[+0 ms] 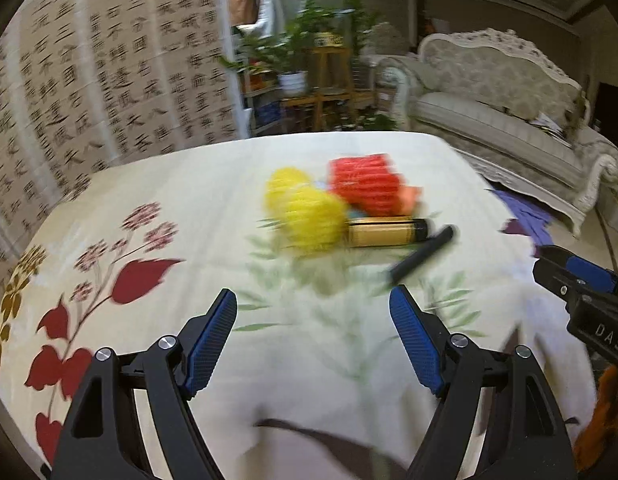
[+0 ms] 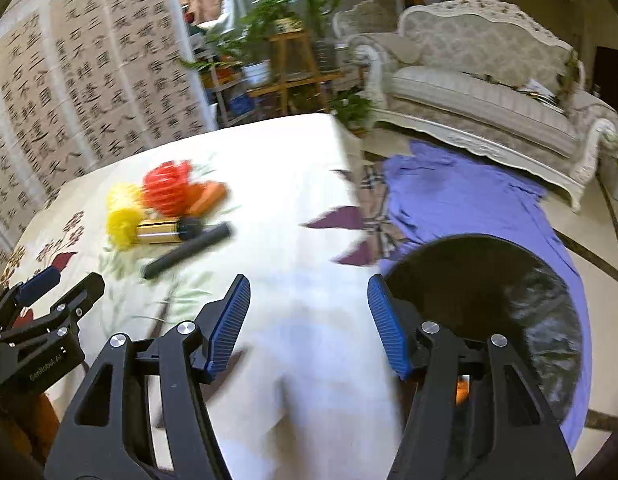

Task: Collect trash
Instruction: 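Grasp the yellow foam net with the left tool while the right tool grasps another black rod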

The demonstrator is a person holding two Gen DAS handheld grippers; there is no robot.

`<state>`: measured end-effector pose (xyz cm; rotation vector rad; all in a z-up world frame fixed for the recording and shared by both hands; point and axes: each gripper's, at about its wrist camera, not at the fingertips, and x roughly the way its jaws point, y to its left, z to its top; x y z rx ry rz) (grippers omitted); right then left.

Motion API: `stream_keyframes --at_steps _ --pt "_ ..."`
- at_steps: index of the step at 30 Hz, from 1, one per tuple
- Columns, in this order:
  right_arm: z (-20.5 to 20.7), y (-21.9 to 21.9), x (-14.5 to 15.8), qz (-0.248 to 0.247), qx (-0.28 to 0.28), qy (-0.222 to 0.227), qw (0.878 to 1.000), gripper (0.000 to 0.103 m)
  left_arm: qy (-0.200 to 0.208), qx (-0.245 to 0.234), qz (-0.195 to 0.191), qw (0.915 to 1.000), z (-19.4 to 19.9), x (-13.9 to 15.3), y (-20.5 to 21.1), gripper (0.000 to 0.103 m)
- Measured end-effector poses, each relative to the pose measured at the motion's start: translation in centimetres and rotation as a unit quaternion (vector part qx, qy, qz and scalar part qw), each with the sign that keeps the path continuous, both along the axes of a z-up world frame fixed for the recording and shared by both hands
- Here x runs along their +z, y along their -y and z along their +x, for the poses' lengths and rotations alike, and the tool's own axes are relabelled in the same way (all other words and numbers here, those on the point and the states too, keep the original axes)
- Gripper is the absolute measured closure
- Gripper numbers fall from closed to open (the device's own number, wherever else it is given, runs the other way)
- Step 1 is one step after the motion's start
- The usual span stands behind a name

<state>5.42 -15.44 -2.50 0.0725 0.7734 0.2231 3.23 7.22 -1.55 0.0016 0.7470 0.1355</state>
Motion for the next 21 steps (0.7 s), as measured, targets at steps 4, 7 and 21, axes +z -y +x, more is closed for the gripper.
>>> stream_keyframes --at_steps 4,7,21 --pt "1.0 -3.6 0.0 -0.002 0.024 -0.007 1.000 0.043 -0.002 0.026 0.000 0.9997 -0.4 -0.3 -2.8 0.027" --pt "1.8 -5.9 -0.2 -0.004 0.031 -0.014 0.999 0.043 -0.003 0.045 0.001 0.9990 -0.3 -0.6 -5.1 0.027" --pt "5.1 -9.4 -1.9 -0.059 0.012 -0.055 0.997 0.038 -0.012 0.072 -0.022 0.9971 -0.3 -1.3 -8.9 0.027"
